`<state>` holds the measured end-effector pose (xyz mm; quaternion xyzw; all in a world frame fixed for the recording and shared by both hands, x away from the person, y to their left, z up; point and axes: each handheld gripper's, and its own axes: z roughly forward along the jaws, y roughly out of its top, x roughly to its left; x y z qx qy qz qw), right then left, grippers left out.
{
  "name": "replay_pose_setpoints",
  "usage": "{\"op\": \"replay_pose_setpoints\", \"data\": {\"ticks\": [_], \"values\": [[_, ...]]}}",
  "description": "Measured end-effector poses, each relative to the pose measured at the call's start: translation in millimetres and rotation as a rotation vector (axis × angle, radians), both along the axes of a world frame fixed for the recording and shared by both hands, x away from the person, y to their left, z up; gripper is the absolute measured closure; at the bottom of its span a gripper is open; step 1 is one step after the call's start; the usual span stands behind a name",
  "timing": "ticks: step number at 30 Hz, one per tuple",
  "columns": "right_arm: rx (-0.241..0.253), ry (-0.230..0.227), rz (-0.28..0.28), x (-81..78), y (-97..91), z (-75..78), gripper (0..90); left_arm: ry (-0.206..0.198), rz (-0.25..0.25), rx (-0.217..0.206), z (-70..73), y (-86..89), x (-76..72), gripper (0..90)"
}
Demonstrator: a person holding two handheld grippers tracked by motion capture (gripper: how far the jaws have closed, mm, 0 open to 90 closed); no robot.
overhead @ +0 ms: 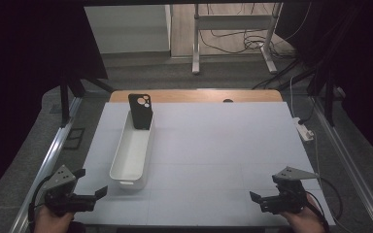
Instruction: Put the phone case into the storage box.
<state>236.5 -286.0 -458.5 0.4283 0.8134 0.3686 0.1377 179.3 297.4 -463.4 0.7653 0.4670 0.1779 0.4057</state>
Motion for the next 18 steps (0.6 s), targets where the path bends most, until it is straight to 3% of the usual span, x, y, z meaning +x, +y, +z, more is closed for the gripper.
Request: {"op": "replay_pose_setpoints", "data": {"ticks": [9,18], "values": [[0.0,0.001,-0.001,0.1,-0.1,0.0,0.0,0.033,0.0,0.03,-5.2,-3.0,-0.4,0.0],[-0.001,0.0,0.0,-0.1,0.1,0.0,0.0,0.061,0.008,0.093,-7.2,-9.3,2.4,0.0]]}}
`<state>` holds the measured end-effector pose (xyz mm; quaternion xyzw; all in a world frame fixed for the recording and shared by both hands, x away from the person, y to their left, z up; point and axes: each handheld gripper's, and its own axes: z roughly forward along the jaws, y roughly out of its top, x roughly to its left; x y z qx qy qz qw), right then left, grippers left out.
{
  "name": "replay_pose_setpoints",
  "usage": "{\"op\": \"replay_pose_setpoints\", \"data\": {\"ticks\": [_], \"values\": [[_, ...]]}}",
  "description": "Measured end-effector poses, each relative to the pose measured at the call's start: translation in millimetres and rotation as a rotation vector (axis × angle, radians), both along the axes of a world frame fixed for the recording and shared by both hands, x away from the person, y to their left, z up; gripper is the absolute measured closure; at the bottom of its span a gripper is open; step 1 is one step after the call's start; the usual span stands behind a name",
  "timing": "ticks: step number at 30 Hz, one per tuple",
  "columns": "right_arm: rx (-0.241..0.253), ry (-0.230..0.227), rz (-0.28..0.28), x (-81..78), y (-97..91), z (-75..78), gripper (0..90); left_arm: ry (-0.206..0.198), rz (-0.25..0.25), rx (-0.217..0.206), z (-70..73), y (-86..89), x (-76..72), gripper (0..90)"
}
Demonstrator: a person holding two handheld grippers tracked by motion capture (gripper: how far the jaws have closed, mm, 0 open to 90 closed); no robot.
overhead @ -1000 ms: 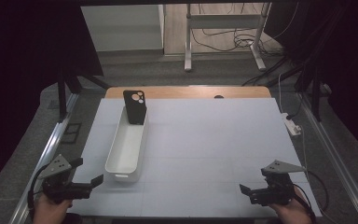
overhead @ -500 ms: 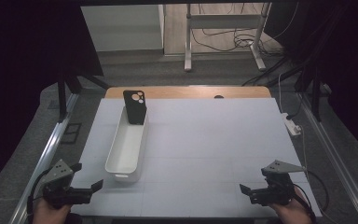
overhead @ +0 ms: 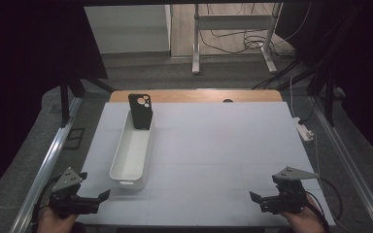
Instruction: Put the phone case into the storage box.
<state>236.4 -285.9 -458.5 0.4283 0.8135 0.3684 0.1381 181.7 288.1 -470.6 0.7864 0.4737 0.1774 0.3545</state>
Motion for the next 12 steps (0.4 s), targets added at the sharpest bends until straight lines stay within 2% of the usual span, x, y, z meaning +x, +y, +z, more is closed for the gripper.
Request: {"op": "replay_pose_setpoints", "data": {"ticks": [8,12], "values": [[-0.001,0.0,0.002,0.0,0.1,-0.1,0.0,0.027,0.007,0.017,-1.4,-2.0,2.8,1.2],[-0.004,0.0,0.003,0.2,0.1,-0.3,0.0,0.029,0.006,0.012,-1.3,-1.7,3.5,1.3]]}}
